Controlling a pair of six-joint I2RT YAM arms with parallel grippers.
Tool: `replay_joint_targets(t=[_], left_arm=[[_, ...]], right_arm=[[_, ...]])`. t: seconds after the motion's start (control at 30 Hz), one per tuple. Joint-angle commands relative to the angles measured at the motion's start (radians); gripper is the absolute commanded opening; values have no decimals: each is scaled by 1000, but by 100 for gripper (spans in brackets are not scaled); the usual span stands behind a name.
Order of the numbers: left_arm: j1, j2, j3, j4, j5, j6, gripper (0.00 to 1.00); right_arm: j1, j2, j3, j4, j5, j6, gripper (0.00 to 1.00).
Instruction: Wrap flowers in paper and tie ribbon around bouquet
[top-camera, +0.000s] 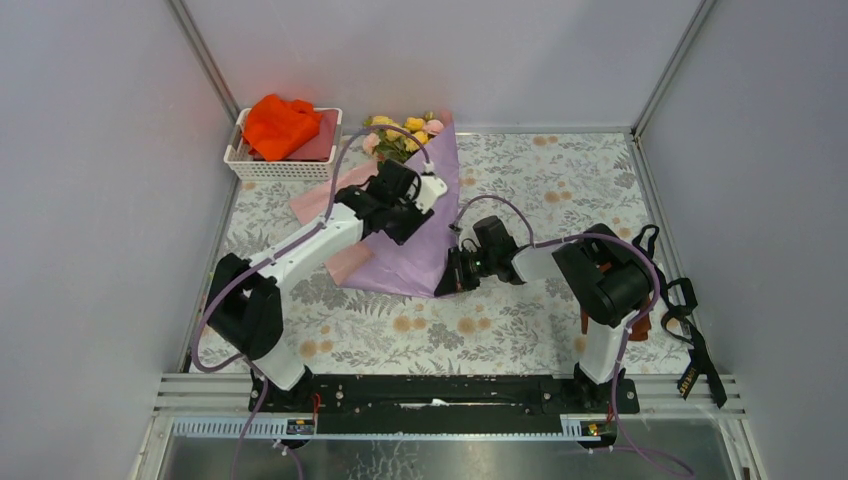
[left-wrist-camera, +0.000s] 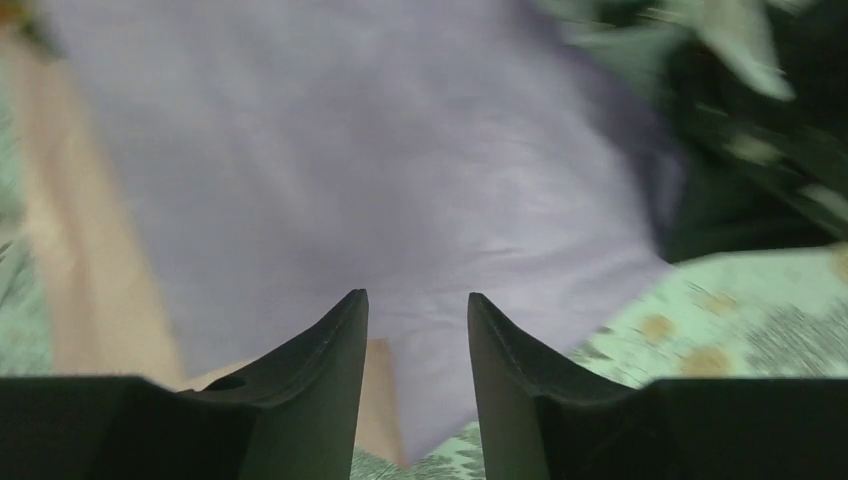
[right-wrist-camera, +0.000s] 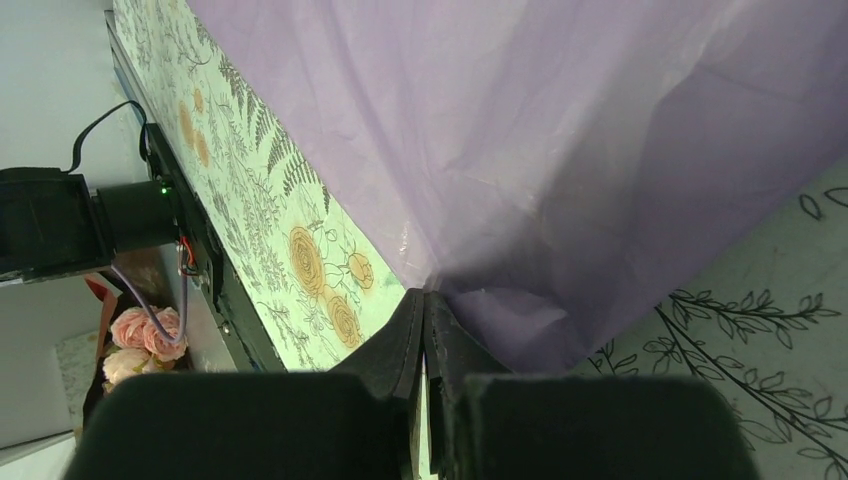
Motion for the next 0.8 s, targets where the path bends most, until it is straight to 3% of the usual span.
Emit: replay_joint_targets(t=[0.0,0.1,0.3,0.5,0.77], left_arm=[[-79,21,-98,-2,187,52,46],[-82,21,-189,125,239,69,44],[-91,145,-246,318,63,65,44],[-102,169,-344,330,12,163,41],[-135,191,-371,320,-30,239,39]], right_arm=[[4,46,-34,-120,130,-7,5],[4,42,-36,-115,122,17,5],[3,66,-36,-67,73,83,6],[-50,56,-6,-90,58,109,6],[-213,256,290,-149,20,132,4]])
